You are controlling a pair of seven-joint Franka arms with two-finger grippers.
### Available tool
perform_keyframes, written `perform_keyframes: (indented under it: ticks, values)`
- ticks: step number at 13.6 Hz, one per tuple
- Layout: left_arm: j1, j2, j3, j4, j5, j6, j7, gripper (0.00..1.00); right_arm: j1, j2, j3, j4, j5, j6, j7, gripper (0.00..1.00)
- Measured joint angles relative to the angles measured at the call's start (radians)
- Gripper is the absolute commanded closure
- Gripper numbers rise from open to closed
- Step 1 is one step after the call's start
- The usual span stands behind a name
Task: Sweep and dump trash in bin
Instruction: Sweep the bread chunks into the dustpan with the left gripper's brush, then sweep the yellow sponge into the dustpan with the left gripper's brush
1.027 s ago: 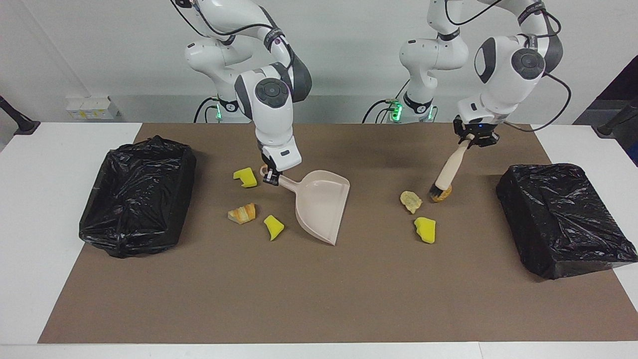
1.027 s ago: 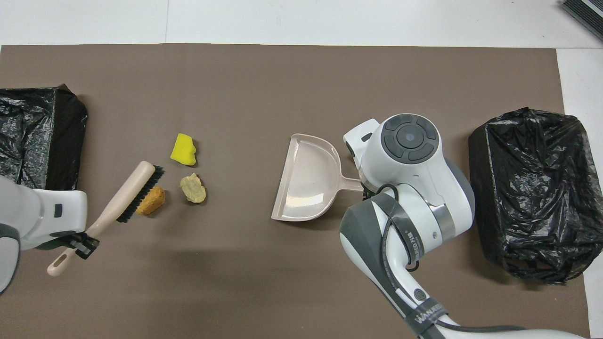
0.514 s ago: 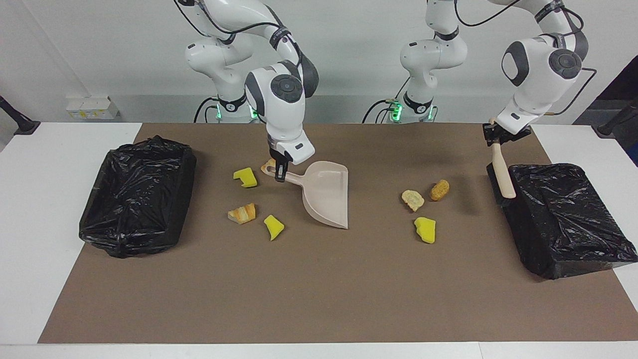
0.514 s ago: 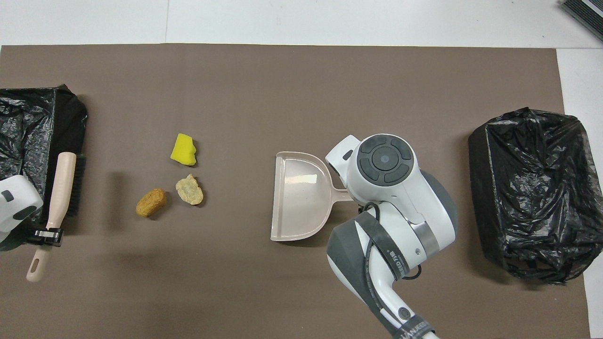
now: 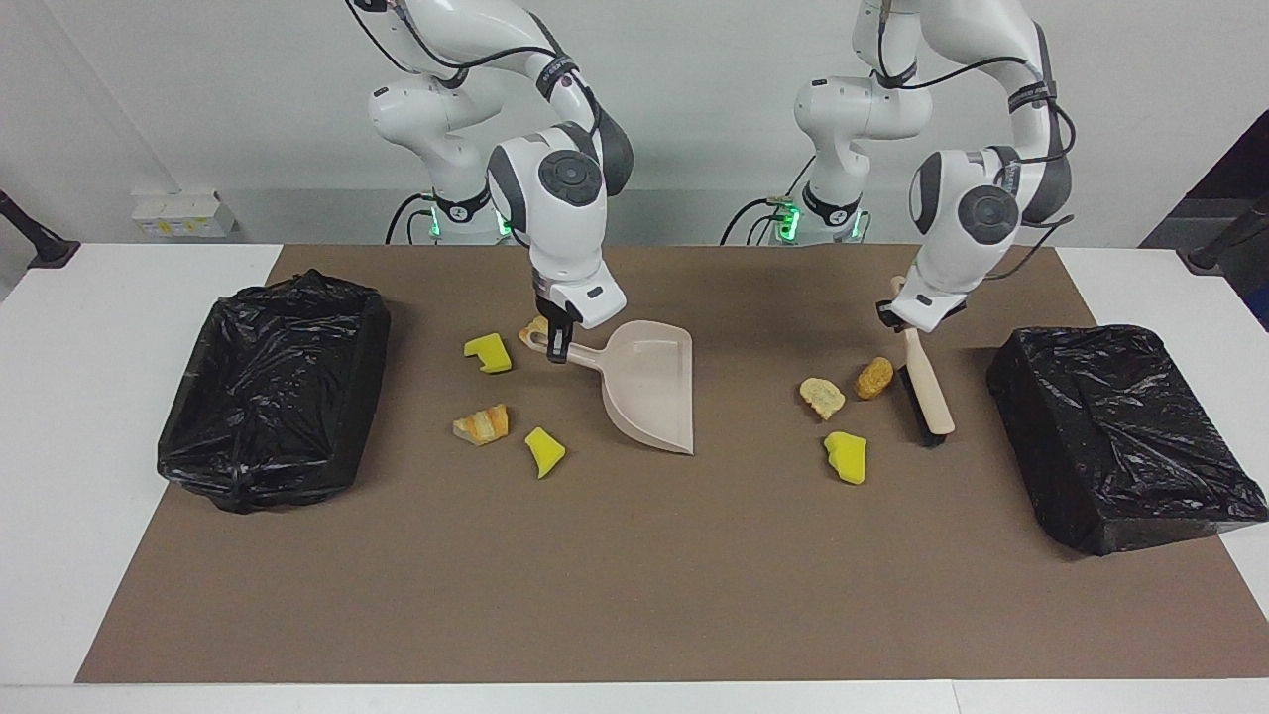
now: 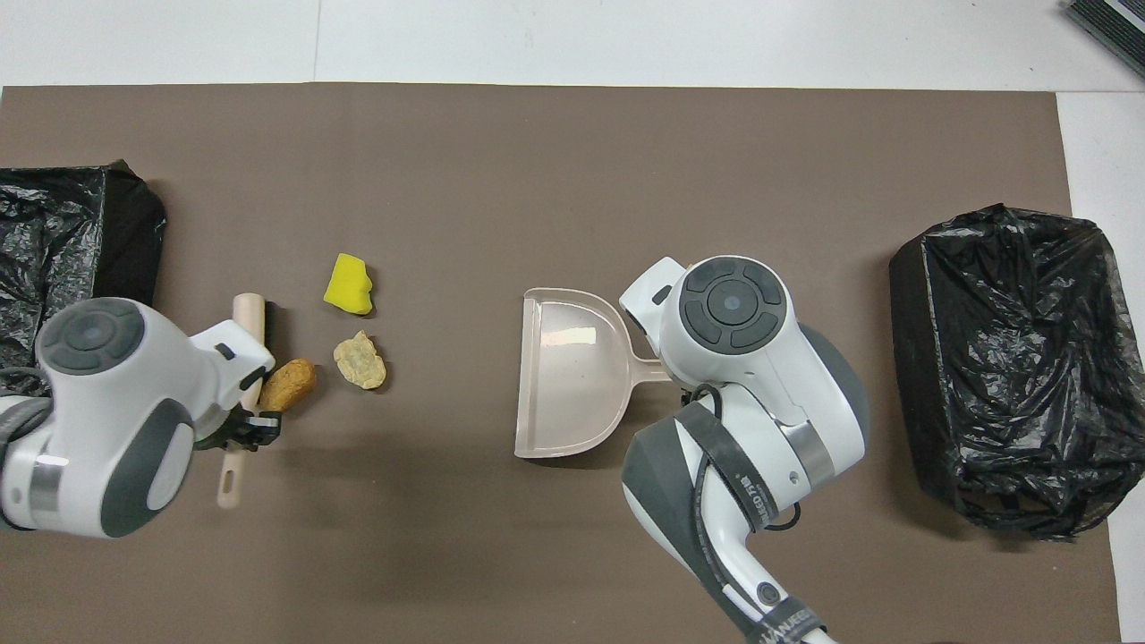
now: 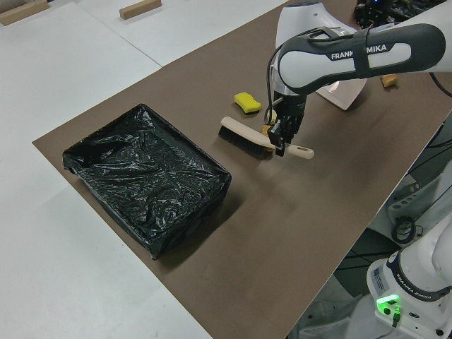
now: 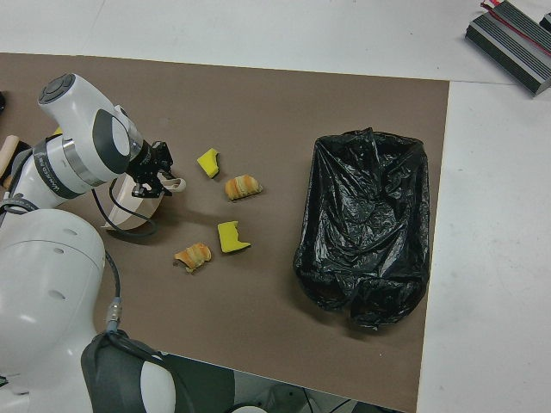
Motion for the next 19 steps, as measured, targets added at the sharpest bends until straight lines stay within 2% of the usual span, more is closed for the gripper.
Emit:
perform_keyframes:
  ticks: [5, 10, 13, 17, 19]
  values:
    - [-0.23, 0.039, -0.003, 0.0, -0.191, 0.059, -0.147, 1.0, 0.0, 0.0, 0.0, -0.001, 0.0, 0.001, 0.0, 1.0]
    - [-0.441, 0.044, -0.004, 0.003, -0.371, 0.133, -0.21, 1.0, 0.0, 0.0, 0.0, -0.002, 0.0, 0.001, 0.0, 1.0]
    - [-0.548, 0.044, -0.007, 0.018, -0.439, 0.158, -0.241, 1.0, -0.001, 0.0, 0.0, -0.003, 0.0, 0.003, 0.0, 1.0]
    - [-0.591, 0.04, -0.007, 0.095, -0.452, 0.139, -0.28, 1.0, 0.0, 0.0, 0.0, -0.009, 0.0, 0.013, 0.005, 1.0]
    - [-0.582, 0.022, 0.01, 0.141, -0.452, 0.057, -0.284, 1.0, 0.012, 0.0, 0.001, -0.018, 0.0, 0.027, 0.024, 1.0]
